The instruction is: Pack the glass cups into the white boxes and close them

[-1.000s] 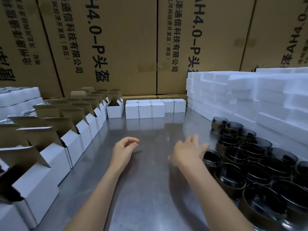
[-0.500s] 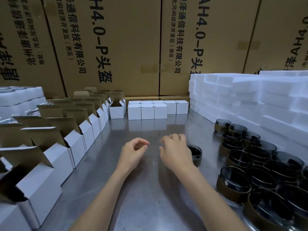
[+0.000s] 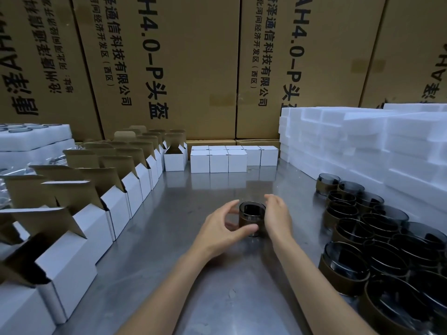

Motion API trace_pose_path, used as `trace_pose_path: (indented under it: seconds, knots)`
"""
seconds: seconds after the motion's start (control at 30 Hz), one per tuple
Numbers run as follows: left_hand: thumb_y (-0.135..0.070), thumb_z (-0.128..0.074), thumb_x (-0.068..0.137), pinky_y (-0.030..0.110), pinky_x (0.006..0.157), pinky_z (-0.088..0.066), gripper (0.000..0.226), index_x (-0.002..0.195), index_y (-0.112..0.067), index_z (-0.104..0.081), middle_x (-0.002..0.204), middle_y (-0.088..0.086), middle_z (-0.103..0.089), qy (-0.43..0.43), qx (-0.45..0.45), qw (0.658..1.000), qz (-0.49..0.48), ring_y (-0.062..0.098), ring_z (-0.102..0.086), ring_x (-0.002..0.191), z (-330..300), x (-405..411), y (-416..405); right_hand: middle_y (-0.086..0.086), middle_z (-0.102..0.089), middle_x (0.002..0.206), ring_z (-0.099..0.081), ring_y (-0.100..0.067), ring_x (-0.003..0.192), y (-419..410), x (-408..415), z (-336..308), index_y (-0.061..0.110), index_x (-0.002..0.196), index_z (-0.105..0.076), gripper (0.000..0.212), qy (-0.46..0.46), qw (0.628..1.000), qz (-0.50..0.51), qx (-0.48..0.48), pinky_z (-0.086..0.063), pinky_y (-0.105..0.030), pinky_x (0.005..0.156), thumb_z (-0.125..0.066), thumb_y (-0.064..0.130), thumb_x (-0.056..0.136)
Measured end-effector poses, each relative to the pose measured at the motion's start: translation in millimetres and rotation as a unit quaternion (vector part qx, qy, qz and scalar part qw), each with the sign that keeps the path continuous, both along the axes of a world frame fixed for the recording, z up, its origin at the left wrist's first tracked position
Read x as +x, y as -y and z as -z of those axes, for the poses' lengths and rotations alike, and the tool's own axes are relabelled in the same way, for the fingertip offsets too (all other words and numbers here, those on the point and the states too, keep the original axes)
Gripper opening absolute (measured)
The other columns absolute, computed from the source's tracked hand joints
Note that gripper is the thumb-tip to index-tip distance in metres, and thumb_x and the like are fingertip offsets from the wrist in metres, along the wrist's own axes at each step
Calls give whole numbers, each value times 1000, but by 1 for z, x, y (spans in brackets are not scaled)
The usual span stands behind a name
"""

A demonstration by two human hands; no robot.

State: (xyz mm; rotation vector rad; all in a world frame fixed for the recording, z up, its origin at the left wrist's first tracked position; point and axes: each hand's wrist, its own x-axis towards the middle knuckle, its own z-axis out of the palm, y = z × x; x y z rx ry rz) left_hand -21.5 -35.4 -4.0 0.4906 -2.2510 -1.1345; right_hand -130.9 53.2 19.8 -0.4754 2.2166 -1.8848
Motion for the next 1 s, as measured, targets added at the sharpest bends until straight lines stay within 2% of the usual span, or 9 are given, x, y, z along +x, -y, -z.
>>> trace_pose_path:
  seconds: [0.1, 0.17, 0.23, 0.37, 0.47, 0.67, 0.73, 0.87, 1.0]
  knots:
    - [-57, -82, 57, 27, 106, -41, 118, 151, -25, -18, 139, -16, -44, 31, 18, 999, 15, 3, -51, 122, 4, -4, 2, -3, -62, 121, -55, -20, 109, 10, 8, 3, 20, 117, -61, 31, 8, 999, -34, -28, -41, -34, 94, -39, 20, 95]
    - [-43, -85, 64, 33, 112, -34, 120, 153, -21, -8, 148, -7, -38, 27, 35, 999, -2, 10, -40, 134, 5, -4, 7, -7, -63, 121, -57, -27, 115, 13, 13, 6, 20, 116, -60, 32, 45, 995, -79, -49, -43, -46, 101, -43, 10, 91]
    - [-36, -85, 67, 32, 114, -30, 117, 153, -18, -7, 151, -1, -35, 28, 45, 998, -28, 14, -35, 138, 6, -4, 14, -7, -63, 122, -58, -25, 113, 15, 13, 10, 15, 123, -56, 42, 60, 988, -132, -50, -47, -46, 99, -45, -2, 86]
    - [-23, -84, 71, 21, 103, -33, 97, 147, -15, -24, 140, 0, -45, 26, 35, 998, -39, 15, -43, 131, 3, -1, 23, -4, -62, 120, -62, -11, 97, 8, 12, 10, 8, 129, -51, 54, 9, 962, -271, -24, -52, -17, 74, -52, -14, 79]
    - [-11, -82, 71, 22, 98, -43, 70, 128, -20, -42, 127, -1, -56, 16, 32, 999, 7, 14, -54, 117, 1, 5, 30, -7, -63, 121, -63, -16, 103, 4, 8, 12, 7, 128, -54, 54, -69, 949, -309, 6, -51, -21, 87, -70, -6, 78]
    - [4, -77, 73, 22, 99, -44, 68, 127, -17, -43, 121, -3, -56, -35, 33, 997, 54, 9, -57, 113, -2, 10, 31, 9, -62, 110, -62, -4, 90, 7, 2, 19, 17, 116, -54, 58, -137, 948, -286, -6, -45, -7, 75, -82, 1, 68]
    - [11, -73, 73, 19, 94, -46, 67, 123, -20, -41, 117, -6, -55, -53, 28, 997, 48, 7, -58, 107, 0, 10, 30, 16, -61, 108, -59, -3, 99, 9, 3, 22, 25, 113, -51, 62, -205, 944, -259, 6, -43, -10, 81, -83, 3, 65]
    - [14, -69, 72, 15, 82, -47, 62, 115, -19, -40, 111, -11, -56, -66, 1, 998, 14, -2, -58, 96, 2, 10, 30, 22, -56, 111, -52, -10, 109, 9, 8, 26, 38, 112, -44, 61, -355, 906, -212, 91, -46, -33, 85, -77, 12, 68]
    - [16, -67, 72, 9, 84, -43, 61, 113, -20, -39, 114, -10, -54, -67, -5, 998, 15, 6, -58, 106, 2, 10, 29, 22, -54, 108, -49, -12, 105, 8, 9, 27, 42, 110, -40, 61, -383, 898, -193, 98, -45, -34, 77, -73, 11, 69]
